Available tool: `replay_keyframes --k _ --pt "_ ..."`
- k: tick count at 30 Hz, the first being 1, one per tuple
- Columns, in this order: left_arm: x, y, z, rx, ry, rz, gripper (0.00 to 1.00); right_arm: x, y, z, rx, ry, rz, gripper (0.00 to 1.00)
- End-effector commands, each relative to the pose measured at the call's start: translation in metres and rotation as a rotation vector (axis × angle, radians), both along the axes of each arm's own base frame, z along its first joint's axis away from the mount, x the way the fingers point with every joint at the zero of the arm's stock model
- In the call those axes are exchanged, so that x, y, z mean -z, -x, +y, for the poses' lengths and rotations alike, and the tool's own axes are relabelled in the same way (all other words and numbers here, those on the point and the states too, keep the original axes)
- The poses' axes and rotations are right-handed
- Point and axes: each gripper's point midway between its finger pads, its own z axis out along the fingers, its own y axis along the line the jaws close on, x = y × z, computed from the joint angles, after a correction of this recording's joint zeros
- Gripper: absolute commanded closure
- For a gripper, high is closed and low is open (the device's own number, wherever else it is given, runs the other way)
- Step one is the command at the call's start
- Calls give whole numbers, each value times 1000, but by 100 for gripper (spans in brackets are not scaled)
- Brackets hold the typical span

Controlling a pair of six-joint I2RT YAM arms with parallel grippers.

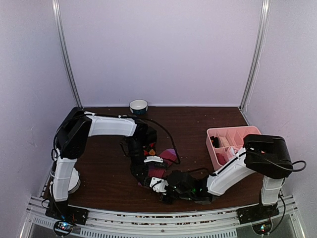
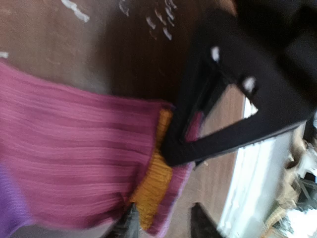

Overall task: Roll the socks
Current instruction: Roll the sock.

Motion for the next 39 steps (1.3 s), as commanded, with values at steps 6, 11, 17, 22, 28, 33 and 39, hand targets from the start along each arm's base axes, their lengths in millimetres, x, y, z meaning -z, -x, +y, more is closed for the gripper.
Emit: replay_keyframes --k 6,11,17,22,28,33,39 --pt "-86 -77 -13 -131 332 -620 28 51 16 -39 58 24 380 99" --pt "-93 -139 32 -373 181 -908 2 56 19 -50 81 -10 497 100" --pt "-71 -115 32 -189 241 -817 17 60 14 -58 129 -34 645 100" --pt "-45 -46 20 101 346 -722 30 76 7 -75 244 -21 813 100" --pt "-34 -23 -4 165 419 -675 38 96 17 -85 290 -5 962 100" --pt "-26 -23 -25 177 431 -651 45 104 20 -88 305 34 991 100" --pt "-10 -21 -36 190 396 -574 59 101 15 -89 314 20 993 100"
